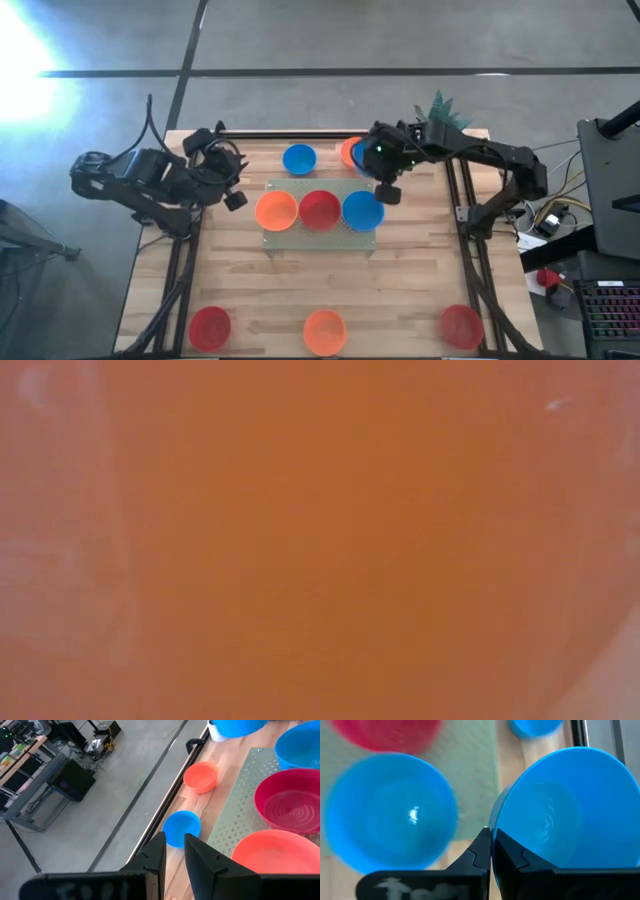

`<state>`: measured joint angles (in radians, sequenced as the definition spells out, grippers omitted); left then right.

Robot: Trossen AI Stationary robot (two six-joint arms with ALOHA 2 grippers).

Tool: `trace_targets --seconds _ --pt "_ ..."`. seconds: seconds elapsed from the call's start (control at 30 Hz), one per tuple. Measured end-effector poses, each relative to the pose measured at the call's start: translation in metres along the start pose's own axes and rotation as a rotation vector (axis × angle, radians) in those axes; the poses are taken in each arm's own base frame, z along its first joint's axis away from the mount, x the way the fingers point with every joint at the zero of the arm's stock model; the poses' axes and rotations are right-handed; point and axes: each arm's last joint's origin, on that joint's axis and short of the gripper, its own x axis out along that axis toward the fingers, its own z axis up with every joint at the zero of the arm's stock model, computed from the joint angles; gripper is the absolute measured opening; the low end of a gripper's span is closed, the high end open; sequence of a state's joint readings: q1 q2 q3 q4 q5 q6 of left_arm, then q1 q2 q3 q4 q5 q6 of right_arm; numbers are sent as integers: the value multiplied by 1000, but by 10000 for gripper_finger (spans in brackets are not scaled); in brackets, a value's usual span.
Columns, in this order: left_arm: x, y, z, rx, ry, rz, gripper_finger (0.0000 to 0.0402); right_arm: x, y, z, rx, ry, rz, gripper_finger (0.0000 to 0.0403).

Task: Pick & Place Mini bowls
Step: Stack the right blue bowl on top of the other blue bowl on the shelf

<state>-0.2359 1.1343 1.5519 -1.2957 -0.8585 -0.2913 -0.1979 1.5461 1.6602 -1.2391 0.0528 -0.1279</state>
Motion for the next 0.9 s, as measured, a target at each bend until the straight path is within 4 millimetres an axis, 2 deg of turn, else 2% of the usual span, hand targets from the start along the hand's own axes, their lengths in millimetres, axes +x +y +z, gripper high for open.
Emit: trace_targets --seconds 0.2,0.43,0.6,0.77,0.9 --pt "3 -3 -2 -5 7 2 64 -23 41 7 -78 -35 79 8" --pt "2 -2 -2 -14 5 1 64 -30 82 5 -151 -39 185 8" --pt "2 -2 -2 -4 5 1 64 -28 93 3 -147 -37 202 8" --pt "2 -2 -2 -4 4 1 64 -6 98 4 -163 -9 198 8" --pt "2 -1 -2 -6 2 1 64 -2 99 5 -185 -5 195 8"
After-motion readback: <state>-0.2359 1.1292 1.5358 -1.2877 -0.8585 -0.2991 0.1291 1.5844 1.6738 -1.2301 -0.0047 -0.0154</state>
